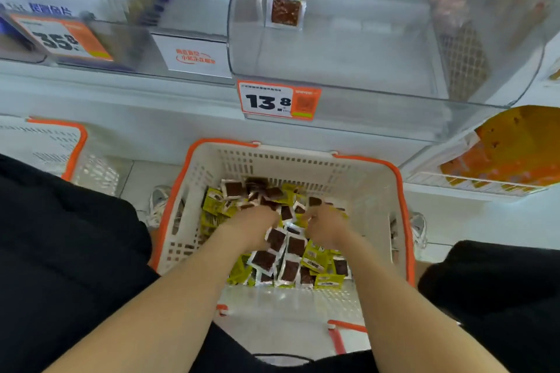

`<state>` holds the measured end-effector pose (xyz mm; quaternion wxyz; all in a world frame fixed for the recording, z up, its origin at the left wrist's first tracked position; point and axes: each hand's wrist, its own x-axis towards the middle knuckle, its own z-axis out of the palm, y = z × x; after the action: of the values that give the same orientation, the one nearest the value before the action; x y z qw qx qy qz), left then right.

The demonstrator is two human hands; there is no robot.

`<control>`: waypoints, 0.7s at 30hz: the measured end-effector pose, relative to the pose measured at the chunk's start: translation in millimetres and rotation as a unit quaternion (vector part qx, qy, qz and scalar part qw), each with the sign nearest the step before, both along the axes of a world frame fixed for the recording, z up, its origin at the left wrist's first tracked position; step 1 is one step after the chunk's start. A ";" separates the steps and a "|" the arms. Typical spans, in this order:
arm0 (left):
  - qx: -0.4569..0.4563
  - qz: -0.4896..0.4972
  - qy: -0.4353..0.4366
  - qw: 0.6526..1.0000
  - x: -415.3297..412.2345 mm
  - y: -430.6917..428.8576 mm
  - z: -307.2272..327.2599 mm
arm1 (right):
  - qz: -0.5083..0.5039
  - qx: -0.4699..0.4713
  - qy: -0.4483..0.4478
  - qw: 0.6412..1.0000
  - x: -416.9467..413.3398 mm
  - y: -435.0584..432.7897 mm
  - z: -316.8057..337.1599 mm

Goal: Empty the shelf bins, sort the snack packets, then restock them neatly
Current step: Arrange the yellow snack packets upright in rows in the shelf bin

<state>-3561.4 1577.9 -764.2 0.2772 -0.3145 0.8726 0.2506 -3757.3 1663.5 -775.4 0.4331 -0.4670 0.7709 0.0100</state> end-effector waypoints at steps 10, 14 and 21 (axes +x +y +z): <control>-0.081 -0.075 -0.020 0.994 -6.4 17.1 -62.6 | 0.061 0.005 0.079 0.995 50.5 45.3 -78.7; -0.060 -0.004 0.015 0.998 -0.8 17.1 -65.4 | 0.005 -0.017 0.056 0.998 40.7 45.8 -91.8; -0.018 0.051 0.005 0.999 -2.7 16.3 -58.2 | -0.009 -0.051 0.020 0.998 27.1 39.5 -94.9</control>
<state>-3564.1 1594.1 -822.4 0.2537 -0.3623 0.8611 0.2507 -3730.2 1703.0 -870.3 0.3934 -0.4814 0.7828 -0.0241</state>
